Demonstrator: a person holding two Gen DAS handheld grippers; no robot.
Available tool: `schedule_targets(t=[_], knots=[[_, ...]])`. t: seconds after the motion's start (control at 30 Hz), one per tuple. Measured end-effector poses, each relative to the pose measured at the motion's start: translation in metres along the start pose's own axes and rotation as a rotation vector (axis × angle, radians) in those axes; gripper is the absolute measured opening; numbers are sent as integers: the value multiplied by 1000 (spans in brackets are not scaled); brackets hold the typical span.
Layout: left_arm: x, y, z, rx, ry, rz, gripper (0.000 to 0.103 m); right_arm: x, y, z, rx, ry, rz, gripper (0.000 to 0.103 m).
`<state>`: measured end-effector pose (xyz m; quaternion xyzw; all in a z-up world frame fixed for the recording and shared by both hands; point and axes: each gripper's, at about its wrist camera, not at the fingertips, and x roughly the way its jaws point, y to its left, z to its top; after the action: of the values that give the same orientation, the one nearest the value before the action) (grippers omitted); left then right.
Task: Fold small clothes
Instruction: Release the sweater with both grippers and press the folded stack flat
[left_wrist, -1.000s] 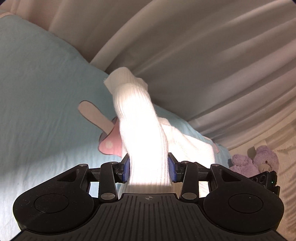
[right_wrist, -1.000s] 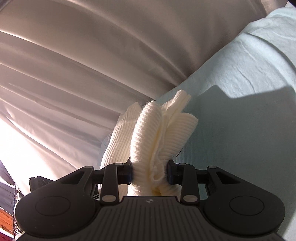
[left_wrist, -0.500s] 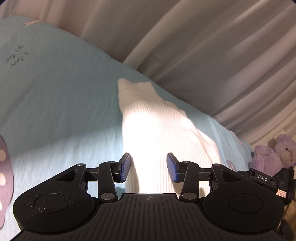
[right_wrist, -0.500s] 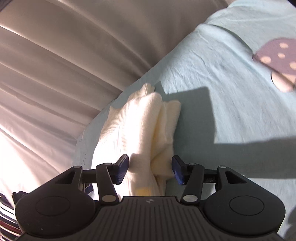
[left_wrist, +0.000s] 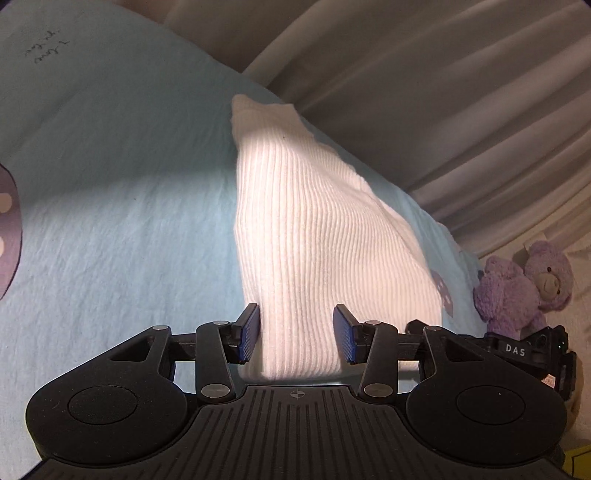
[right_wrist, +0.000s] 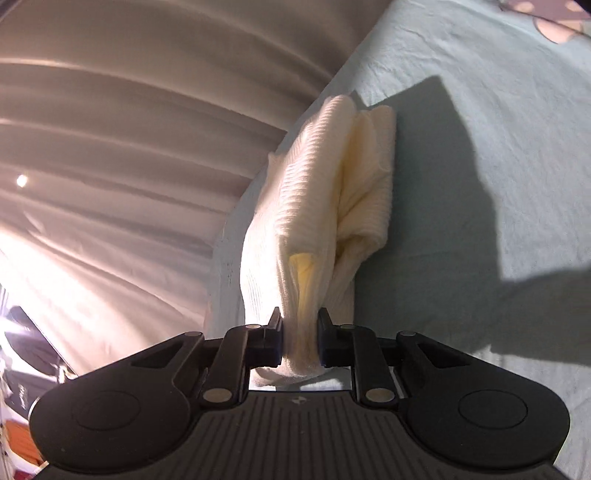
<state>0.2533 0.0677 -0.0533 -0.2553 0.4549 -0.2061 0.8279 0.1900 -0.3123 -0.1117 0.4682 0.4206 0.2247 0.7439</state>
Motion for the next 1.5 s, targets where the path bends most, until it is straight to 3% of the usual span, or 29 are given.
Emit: schedule_targets(t=[0.1,0.17,0.27,0.47,0.57,0.63,0.67,0.7,0.8,0.87,0.9,0.97,1.1,1.23,1.4,1.5], knots=[[-2,3,-5,0,15,25,47,-4,-2,-3,-78,2,-171,25],[-3,3,-6,7,20,56,46,-17,2,-8,-113,-16,-181,32],[-8,2,-9,23,15,78,47,-39,16,-18,-266,-43,-215,35],[-9,-8,-21,74,48,99,47,-35,33,-28,-416,-73,-248,35],[-6,-17,-28,118,70,112,48,-26,41,-37,-496,-51,-221,35],[-3,-20,-32,136,80,130,48,-19,44,-43,-563,-48,-250,35],[-2,-20,-32,131,84,130,48,-13,46,-45,-591,-45,-267,27],[-1,-20,-33,119,85,129,48,-11,45,-46,-602,-40,-269,15],[-3,-19,-33,110,75,137,48,-11,41,-43,-571,-10,-228,8],[-6,-17,-34,107,70,148,48,-17,33,-35,-495,-2,-163,8],[-6,-16,-35,103,69,153,48,-19,29,-31,-472,-4,-175,8],[-3,-15,-36,90,71,167,48,-15,22,-27,-463,1,-282,7],[-4,-20,-36,87,59,201,48,-16,19,-25,-457,10,-327,7],[-11,-31,-35,118,7,229,50,-26,22,-21,-463,-40,-416,6],[-21,-46,-25,166,-122,253,56,-33,52,-24,-548,-145,-349,9],[-13,-61,-12,218,-151,279,63,-16,71,-29,-598,-150,-317,9]])
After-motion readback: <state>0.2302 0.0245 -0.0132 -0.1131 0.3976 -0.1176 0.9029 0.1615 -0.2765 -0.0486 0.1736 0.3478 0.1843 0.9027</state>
